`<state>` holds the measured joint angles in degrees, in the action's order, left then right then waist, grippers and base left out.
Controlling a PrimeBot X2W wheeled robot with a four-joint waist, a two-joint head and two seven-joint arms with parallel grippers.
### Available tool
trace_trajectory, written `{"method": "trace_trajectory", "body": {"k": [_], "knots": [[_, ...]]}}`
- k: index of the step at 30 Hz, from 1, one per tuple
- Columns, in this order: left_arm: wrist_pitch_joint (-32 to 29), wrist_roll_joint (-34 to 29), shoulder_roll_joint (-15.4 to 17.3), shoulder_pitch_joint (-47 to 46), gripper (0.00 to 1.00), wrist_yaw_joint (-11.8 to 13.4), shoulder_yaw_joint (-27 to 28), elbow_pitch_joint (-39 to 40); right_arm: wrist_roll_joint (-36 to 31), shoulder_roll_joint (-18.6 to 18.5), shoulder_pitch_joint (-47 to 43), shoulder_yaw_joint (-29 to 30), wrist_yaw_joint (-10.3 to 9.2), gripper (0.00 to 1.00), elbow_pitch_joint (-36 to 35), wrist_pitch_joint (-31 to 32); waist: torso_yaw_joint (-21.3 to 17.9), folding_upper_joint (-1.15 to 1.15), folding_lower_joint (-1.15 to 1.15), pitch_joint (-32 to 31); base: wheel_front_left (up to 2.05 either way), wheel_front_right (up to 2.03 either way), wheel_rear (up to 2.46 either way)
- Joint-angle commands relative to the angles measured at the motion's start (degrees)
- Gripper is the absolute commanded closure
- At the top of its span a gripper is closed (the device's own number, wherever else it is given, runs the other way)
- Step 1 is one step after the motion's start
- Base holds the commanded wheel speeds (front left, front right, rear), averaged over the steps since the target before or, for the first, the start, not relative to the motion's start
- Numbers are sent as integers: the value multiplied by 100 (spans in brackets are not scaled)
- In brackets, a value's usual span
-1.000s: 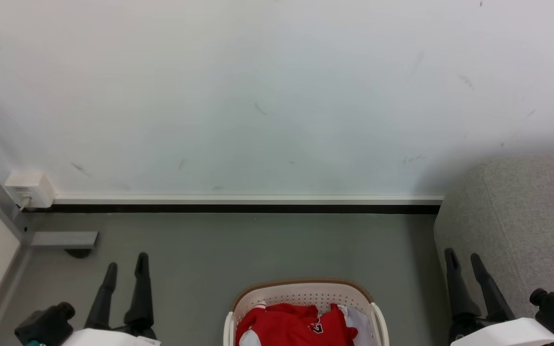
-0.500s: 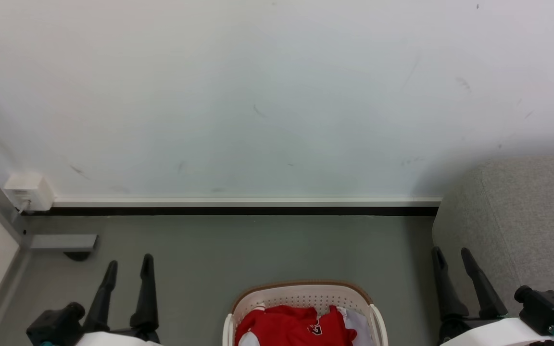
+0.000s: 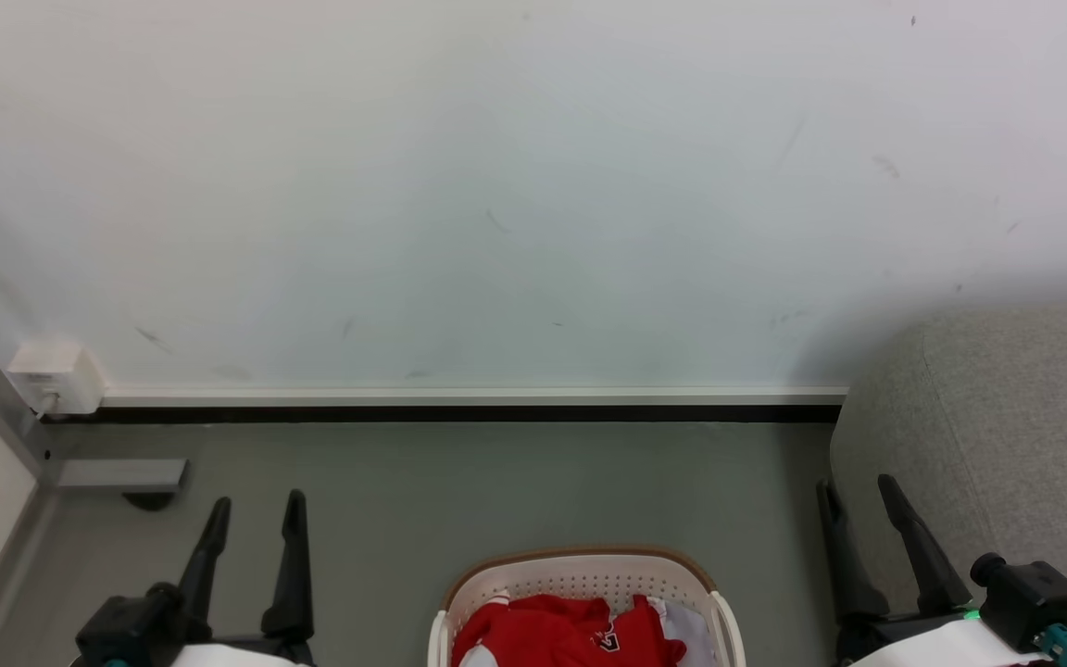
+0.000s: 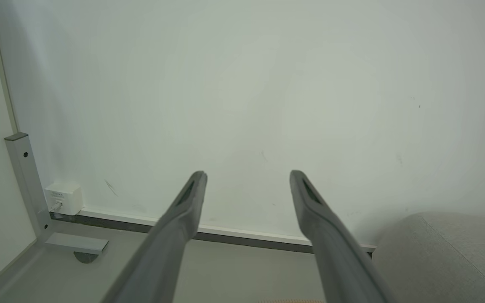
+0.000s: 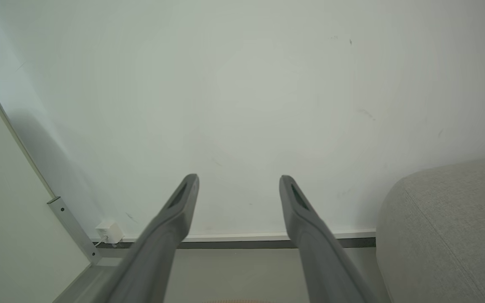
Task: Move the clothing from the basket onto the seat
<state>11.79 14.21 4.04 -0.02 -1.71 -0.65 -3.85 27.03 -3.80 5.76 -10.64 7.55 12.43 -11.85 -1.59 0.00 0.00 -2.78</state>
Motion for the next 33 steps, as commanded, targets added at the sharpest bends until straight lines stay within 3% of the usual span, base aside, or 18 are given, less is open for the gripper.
{"method": "trace_trajectory", "body": {"k": [1,33], "knots": [[67,-215,52,55,0,16,-9,64,-186,-14,94,-21,-9,0,-33,-63,-1,0,0,-6,0,0,0],[338,-1261,-7,125,0,-13,-24,138,-1128,41,100,-188,-12,0,-69,-331,-69,0,0,-59,0,0,0]]}}
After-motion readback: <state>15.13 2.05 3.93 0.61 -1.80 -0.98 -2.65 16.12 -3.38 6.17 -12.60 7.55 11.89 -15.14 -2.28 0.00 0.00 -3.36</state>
